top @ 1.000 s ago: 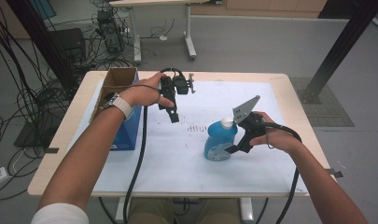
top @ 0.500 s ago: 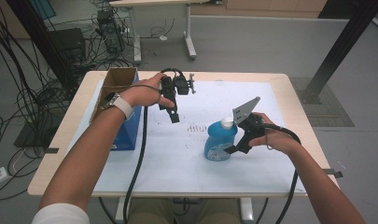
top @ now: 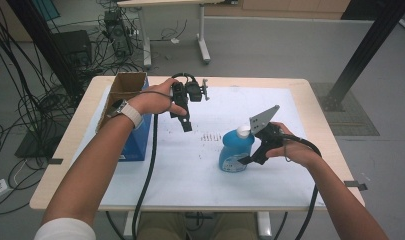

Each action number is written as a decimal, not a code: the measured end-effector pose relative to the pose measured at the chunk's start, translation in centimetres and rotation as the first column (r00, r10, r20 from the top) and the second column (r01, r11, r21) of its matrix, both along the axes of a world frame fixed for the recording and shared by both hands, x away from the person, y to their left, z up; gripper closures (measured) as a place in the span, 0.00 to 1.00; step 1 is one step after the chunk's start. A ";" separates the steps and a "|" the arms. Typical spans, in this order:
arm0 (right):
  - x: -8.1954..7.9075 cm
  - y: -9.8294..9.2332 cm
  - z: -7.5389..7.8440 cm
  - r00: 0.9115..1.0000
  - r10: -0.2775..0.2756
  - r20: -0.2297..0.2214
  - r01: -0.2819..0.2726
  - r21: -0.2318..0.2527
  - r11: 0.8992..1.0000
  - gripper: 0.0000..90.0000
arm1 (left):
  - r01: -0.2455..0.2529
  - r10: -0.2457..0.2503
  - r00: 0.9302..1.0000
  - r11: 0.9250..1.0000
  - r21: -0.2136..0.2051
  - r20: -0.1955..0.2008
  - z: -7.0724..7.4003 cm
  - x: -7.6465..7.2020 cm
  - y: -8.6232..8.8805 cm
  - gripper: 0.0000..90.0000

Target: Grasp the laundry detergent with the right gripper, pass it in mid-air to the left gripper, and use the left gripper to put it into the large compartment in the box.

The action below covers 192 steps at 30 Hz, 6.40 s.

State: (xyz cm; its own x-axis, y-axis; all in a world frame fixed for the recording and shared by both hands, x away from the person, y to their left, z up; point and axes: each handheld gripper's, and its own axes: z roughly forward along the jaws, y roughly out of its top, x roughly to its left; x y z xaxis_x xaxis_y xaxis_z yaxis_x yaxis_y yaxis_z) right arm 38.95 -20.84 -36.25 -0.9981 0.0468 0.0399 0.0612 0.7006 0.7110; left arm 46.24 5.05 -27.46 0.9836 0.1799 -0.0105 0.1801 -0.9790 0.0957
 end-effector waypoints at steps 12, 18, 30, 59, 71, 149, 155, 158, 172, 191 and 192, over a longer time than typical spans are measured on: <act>0.0 0.1 -0.2 1.000 -0.002 -0.002 0.002 0.019 1.000 0.21 | -0.004 0.004 1.000 1.000 0.000 -0.005 -0.3 0.0 0.1 0.09; -0.1 0.0 -0.5 1.000 -0.002 -0.001 0.002 0.034 0.999 0.22 | -0.004 0.004 1.000 1.000 -0.001 -0.006 -0.3 0.0 0.2 0.09; 0.0 0.0 -1.0 1.000 -0.006 -0.001 0.006 0.056 0.998 0.26 | -0.004 0.004 1.000 1.000 -0.001 -0.007 -0.5 0.1 0.1 0.09; 0.0 -0.2 -1.8 1.000 -0.013 -0.002 0.013 0.099 0.995 0.30 | -0.005 0.005 1.000 1.000 0.004 -0.012 -0.7 0.1 0.1 0.10; 0.0 -0.2 -1.9 1.000 -0.015 -0.004 0.016 0.111 0.994 0.31 | -0.006 0.006 1.000 1.000 0.004 -0.012 -0.7 0.1 0.1 0.10; 0.2 -0.1 -3.2 1.000 -0.003 -0.014 0.006 0.185 0.983 0.45 | -0.012 0.012 1.000 1.000 0.001 -0.016 -1.2 0.2 0.3 0.10; 0.1 -0.2 -3.4 1.000 -0.007 -0.010 0.009 0.197 0.980 0.46 | -0.012 0.012 1.000 1.000 0.000 -0.017 -1.2 0.2 0.3 0.10; 0.1 -0.2 -3.3 1.000 -0.005 -0.006 0.006 0.196 0.981 0.46 | -0.011 0.011 1.000 1.000 0.001 -0.016 -1.2 0.2 0.3 0.10; 0.2 -0.2 -3.3 1.000 0.000 -0.003 0.001 0.196 0.981 0.46 | -0.009 0.009 1.000 1.000 -0.001 -0.017 -1.2 0.1 0.2 0.10; 0.1 -0.3 -3.5 1.000 -0.006 -0.008 0.008 0.209 0.978 0.47 | -0.010 0.010 1.000 1.000 0.001 -0.016 -1.1 0.0 0.3 0.10; 0.1 -0.3 -3.5 1.000 -0.008 -0.006 0.009 0.209 0.978 0.47 | -0.010 0.010 1.000 1.000 0.000 -0.015 -1.1 0.0 0.3 0.10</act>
State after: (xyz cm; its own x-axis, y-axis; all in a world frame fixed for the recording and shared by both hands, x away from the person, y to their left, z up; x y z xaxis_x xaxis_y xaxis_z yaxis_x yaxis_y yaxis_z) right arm 39.07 -21.14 -39.74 -0.9975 0.0456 0.0544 0.0704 0.5357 0.8415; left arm 46.22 5.31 -28.60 0.9815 0.1899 -0.0251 0.1914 -0.9771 0.0930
